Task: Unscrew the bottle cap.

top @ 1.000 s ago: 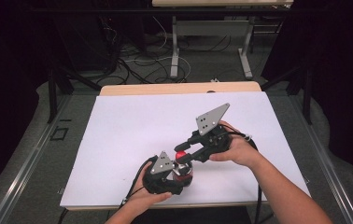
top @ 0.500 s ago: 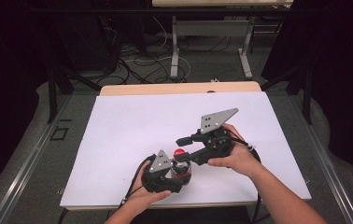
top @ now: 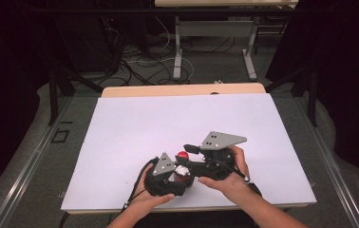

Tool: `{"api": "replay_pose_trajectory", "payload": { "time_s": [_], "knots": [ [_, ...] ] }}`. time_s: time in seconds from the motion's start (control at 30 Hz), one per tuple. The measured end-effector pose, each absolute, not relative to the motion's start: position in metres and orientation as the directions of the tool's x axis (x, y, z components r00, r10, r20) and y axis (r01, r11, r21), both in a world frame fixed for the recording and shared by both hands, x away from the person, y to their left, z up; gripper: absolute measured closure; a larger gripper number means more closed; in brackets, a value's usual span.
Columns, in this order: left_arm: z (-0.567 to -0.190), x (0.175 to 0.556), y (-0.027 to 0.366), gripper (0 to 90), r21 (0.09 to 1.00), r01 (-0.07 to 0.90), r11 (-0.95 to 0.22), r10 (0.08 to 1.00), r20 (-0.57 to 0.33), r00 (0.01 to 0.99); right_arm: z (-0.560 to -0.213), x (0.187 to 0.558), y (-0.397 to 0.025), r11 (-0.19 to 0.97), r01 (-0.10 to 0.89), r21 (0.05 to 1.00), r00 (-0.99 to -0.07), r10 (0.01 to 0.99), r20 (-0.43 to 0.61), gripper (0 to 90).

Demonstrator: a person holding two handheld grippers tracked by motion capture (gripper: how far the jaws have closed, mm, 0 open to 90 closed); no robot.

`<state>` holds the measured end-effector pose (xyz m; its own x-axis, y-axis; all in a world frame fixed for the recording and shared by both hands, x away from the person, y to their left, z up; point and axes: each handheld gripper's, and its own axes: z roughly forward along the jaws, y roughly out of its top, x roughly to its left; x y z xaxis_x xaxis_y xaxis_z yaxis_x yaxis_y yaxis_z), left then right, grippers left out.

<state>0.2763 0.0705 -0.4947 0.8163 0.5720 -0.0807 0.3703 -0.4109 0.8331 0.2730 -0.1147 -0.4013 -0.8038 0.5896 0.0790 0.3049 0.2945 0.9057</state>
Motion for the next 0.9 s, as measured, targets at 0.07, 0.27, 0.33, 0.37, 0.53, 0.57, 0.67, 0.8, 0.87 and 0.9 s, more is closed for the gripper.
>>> {"api": "replay_pose_trajectory", "payload": {
  "time_s": [0.07, 0.27, 0.33, 0.37, 0.53, 0.57, 0.67, 0.8, 0.87, 0.9],
  "knots": [
    [-0.494, 0.276, 0.071, 29.3, 0.833, 0.366, -0.415, 0.574, -0.073, 0.816, -0.405, 0.274, -0.112, 0.299, 0.324, 0.897, -0.786, 0.613, 0.080, 55.7],
    [-0.494, 0.277, 0.072, 29.3, 0.822, 0.374, -0.430, 0.567, -0.076, 0.820, -0.407, 0.275, -0.111, 0.307, 0.339, 0.889, -0.786, 0.612, 0.088, 61.0],
    [-0.495, 0.277, 0.072, 29.3, 0.825, 0.377, -0.420, 0.581, -0.075, 0.810, -0.407, 0.279, -0.112, 0.318, 0.322, 0.892, -0.808, 0.583, 0.084, 61.1],
    [-0.495, 0.277, 0.073, 29.3, 0.822, 0.369, -0.435, 0.571, -0.066, 0.819, -0.406, 0.282, -0.113, 0.339, 0.320, 0.885, -0.825, 0.559, 0.085, 61.2],
    [-0.494, 0.277, 0.072, 29.2, 0.826, 0.367, -0.428, 0.567, -0.070, 0.820, -0.402, 0.300, -0.119, 0.414, 0.240, 0.878, -0.917, 0.393, 0.065, 61.5],
    [-0.494, 0.277, 0.072, 29.2, 0.825, 0.365, -0.432, 0.563, -0.069, 0.824, -0.401, 0.304, -0.120, 0.440, 0.196, 0.876, -0.943, 0.329, 0.046, 61.4],
    [-0.494, 0.275, 0.071, 29.3, 0.824, 0.356, -0.441, 0.547, -0.067, 0.834, -0.398, 0.320, -0.123, 0.493, 0.092, 0.865, -0.989, 0.147, 0.021, 61.6],
    [-0.494, 0.275, 0.069, 29.3, 0.830, 0.345, -0.438, 0.539, -0.064, 0.840, -0.396, 0.338, -0.128, 0.517, 0.046, 0.855, -0.998, -0.013, 0.062, 61.6],
    [-0.493, 0.275, 0.070, 29.3, 0.831, 0.342, -0.439, 0.534, -0.064, 0.843, -0.396, 0.345, -0.129, 0.512, 0.016, 0.859, -0.995, -0.073, 0.062, 61.6],
    [-0.493, 0.274, 0.070, 29.3, 0.829, 0.344, -0.441, 0.534, -0.066, 0.843, -0.396, 0.348, -0.130, 0.506, 0.005, 0.863, -0.994, -0.095, 0.061, 61.6]
  ]
}}
